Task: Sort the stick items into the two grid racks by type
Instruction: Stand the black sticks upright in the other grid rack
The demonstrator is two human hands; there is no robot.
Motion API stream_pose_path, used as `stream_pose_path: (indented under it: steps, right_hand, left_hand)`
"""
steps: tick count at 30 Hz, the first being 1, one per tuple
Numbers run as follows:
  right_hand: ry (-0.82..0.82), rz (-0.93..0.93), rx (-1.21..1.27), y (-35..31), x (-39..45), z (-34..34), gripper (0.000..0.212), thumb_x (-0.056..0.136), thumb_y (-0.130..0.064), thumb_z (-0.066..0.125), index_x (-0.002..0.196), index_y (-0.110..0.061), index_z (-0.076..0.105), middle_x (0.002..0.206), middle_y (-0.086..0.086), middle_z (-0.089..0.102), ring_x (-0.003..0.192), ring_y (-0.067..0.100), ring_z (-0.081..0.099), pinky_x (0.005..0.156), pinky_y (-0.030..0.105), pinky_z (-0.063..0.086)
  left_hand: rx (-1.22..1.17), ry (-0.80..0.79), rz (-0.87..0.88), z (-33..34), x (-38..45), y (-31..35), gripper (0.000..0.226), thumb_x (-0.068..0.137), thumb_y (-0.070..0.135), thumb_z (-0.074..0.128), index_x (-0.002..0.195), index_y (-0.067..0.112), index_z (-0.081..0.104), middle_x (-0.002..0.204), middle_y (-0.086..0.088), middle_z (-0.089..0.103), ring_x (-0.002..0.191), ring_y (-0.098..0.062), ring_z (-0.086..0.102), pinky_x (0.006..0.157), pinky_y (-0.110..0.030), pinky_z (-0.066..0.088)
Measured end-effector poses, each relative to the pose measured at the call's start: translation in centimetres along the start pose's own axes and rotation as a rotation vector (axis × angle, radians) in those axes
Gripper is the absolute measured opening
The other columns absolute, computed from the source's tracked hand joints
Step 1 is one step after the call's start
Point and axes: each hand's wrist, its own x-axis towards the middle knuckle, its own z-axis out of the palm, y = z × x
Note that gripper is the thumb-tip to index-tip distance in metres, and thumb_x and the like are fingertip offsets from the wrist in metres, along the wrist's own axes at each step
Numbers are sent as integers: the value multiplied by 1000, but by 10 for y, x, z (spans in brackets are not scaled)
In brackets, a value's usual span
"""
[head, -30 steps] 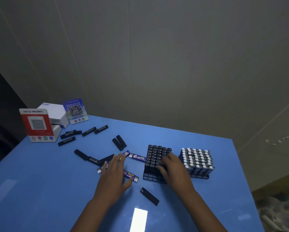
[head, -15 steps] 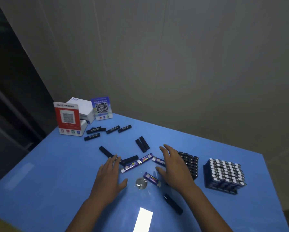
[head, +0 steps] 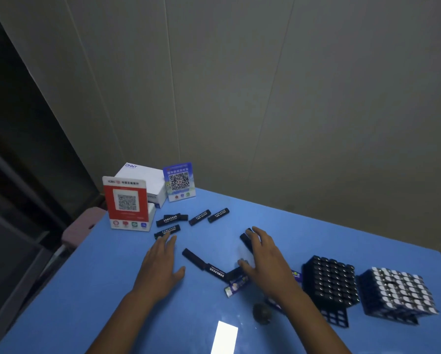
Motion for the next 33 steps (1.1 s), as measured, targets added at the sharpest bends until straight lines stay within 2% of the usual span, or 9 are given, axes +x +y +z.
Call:
stream_pose_path:
  steps: [5, 9, 12, 16, 19, 21, 24, 27, 33]
  right_hand:
    - [-7, 56, 33, -13, 24, 18, 68, 95, -40, 60, 153, -21, 29, 161, -5, 21, 147, 14, 25, 115, 29, 34]
    - [0, 95, 49, -14, 33, 22, 65, 96, -39, 59, 151, -22, 30, 159, -7, 21, 145, 12, 27, 112, 27, 37]
    - [12, 117, 47, -7, 39, 23, 62, 96, -37, 60, 150, -20, 34, 157, -5, 25, 142, 13, 31, 110, 26, 39]
    - [24, 144, 44, 1, 43, 25, 59, 96, -36, 60, 147, -20, 36, 154, -6, 28, 140, 12, 33, 107, 24, 41]
    - [32, 154, 34, 6, 44, 27, 57, 96, -36, 59, 146, -21, 37, 150, -8, 30, 137, 11, 34, 101, 19, 40]
    - [26, 159, 35, 9, 44, 29, 56, 95, -35, 59, 145, -22, 36, 148, -9, 30, 136, 10, 34, 99, 17, 38]
    - [22, 164, 42, 12, 42, 29, 57, 95, -34, 60, 146, -23, 35, 146, -10, 31, 134, 9, 34, 98, 16, 38]
    - [17, 172, 51, 18, 40, 30, 56, 94, -33, 60, 144, -24, 35, 142, -11, 32, 131, 9, 36, 96, 17, 41]
    - [63, 207, 70, 33, 35, 22, 53, 94, -29, 64, 140, -24, 40, 139, -12, 35, 127, 8, 39, 92, 16, 40]
  left_hand:
    - [19, -64, -36, -5, 46, -28, 89, 94, 37, 59, 156, 16, -2, 163, -4, -13, 151, -26, -4, 118, -41, 28]
    - [51, -94, -36, 1, 78, -38, 93, 95, 35, 58, 155, 19, -11, 161, -5, -22, 150, -30, -12, 116, -43, 29]
    - [85, -128, -20, 10, 99, -39, 86, 98, 30, 52, 155, 19, -13, 161, -7, -23, 149, -30, -16, 117, -42, 26]
    - [187, -149, 22, 17, 120, -32, 80, 96, 3, 43, 156, 18, -7, 161, -9, -20, 150, -32, -11, 109, -40, 38]
    - [296, -88, 55, 16, 133, -26, 86, 87, -8, 47, 156, 18, 3, 162, -15, -1, 147, -36, 9, 104, -39, 43]
    - [290, -25, 49, 14, 143, -28, 78, 89, -3, 50, 155, 20, 16, 155, -14, 20, 138, -33, 25, 97, -39, 48]
    - [210, 23, 47, 14, 159, -32, 59, 97, 12, 51, 151, 21, 31, 143, -9, 38, 127, -30, 35, 86, -40, 52]
    - [88, 41, 115, 16, 174, -23, 49, 97, 18, 55, 145, 21, 43, 137, -6, 44, 124, -29, 38, 82, -43, 52]
    - [-27, 24, 277, 34, 190, 16, 44, 100, 22, 50, 143, 29, 47, 137, 2, 46, 121, -24, 38, 92, -41, 48]
